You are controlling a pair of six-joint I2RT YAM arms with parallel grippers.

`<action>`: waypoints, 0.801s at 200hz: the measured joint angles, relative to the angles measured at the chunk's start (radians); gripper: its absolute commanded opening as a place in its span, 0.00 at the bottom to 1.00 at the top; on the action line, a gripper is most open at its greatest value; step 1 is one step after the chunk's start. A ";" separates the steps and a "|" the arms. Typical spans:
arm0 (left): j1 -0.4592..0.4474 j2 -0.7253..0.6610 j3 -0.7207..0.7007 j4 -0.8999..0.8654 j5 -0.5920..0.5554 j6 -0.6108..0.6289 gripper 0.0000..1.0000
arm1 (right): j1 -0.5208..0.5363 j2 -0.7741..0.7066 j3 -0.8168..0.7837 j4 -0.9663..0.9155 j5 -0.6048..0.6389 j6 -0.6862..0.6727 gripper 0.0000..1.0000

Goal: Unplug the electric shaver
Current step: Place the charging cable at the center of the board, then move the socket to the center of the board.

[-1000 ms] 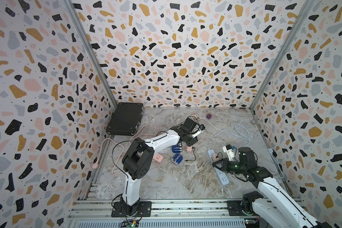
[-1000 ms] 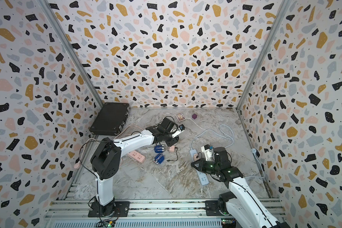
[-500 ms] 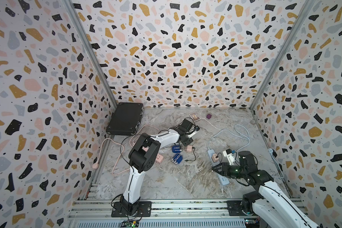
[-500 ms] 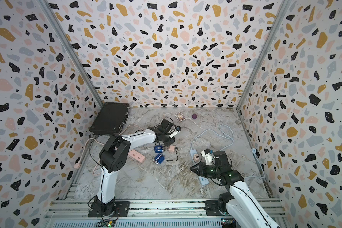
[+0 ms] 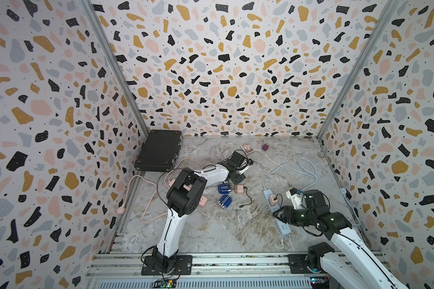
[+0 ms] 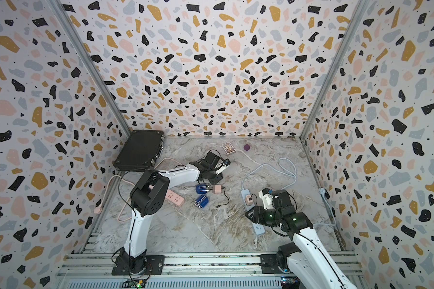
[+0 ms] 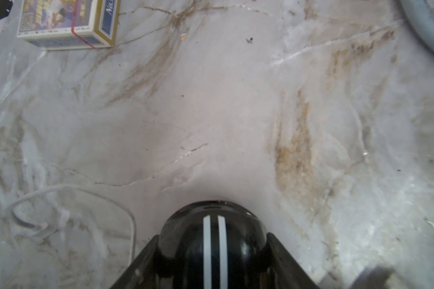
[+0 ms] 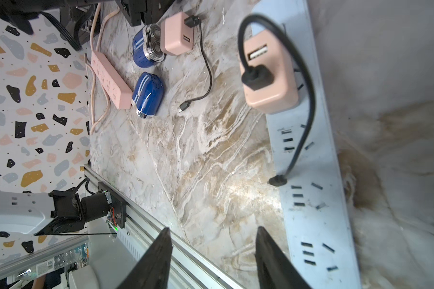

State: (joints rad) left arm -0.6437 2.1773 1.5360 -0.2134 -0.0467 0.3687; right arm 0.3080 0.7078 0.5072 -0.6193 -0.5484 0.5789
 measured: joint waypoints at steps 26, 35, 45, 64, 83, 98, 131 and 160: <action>0.003 -0.010 -0.005 0.039 -0.001 -0.016 0.91 | 0.003 0.029 0.055 -0.010 0.016 -0.008 0.56; 0.003 -0.023 -0.010 0.043 -0.003 -0.021 0.94 | 0.008 0.048 0.076 -0.010 0.023 -0.015 0.56; 0.004 -0.043 -0.015 0.041 -0.004 -0.026 1.00 | 0.018 0.074 0.102 -0.014 0.037 -0.026 0.56; 0.004 -0.099 -0.025 0.034 -0.004 -0.036 1.00 | 0.048 0.126 0.155 -0.037 0.079 -0.050 0.56; 0.004 -0.187 -0.057 0.030 0.005 -0.051 1.00 | 0.088 0.187 0.228 -0.079 0.153 -0.085 0.56; 0.000 -0.264 -0.089 0.011 0.015 -0.063 1.00 | 0.114 0.236 0.293 -0.109 0.217 -0.116 0.56; -0.047 -0.430 -0.183 -0.029 0.029 -0.085 1.00 | 0.163 0.338 0.383 -0.134 0.288 -0.156 0.56; -0.135 -0.541 -0.315 -0.034 0.027 -0.116 1.00 | 0.225 0.437 0.400 -0.142 0.330 -0.178 0.58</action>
State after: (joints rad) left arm -0.7792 1.6360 1.2213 -0.2478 -0.0196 0.2531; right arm 0.5331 1.1450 0.9070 -0.7609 -0.2184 0.4011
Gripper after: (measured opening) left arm 0.997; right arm 0.571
